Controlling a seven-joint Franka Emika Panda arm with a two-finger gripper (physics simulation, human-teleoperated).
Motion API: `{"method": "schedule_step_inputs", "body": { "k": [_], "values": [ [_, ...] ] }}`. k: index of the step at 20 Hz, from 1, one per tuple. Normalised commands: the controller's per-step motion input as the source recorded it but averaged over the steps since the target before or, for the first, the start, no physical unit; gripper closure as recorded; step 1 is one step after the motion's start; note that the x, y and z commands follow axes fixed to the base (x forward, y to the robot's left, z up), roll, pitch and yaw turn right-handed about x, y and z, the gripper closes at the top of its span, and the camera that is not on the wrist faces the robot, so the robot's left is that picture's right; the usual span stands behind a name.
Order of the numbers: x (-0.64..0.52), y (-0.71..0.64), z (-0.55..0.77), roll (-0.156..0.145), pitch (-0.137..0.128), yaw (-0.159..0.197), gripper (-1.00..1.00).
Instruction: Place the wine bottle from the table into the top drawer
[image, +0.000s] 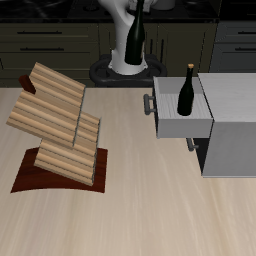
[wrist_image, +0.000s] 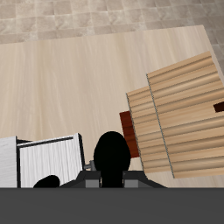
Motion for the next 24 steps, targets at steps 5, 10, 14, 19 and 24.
{"method": "schedule_step_inputs", "body": {
  "k": [5, 10, 14, 19, 24],
  "values": [
    [-0.13, 0.10, -0.11, 0.015, 0.010, -0.020, 1.00],
    [-0.15, 0.08, -0.03, -0.009, 0.031, -0.009, 1.00],
    [-0.11, 0.05, -0.11, -0.005, 0.046, 0.000, 1.00],
    [-0.20, 0.01, -0.16, -0.019, 0.030, 0.002, 1.00],
    [-0.19, 0.09, -0.17, -0.020, 0.028, 0.058, 1.00]
  ]
}}
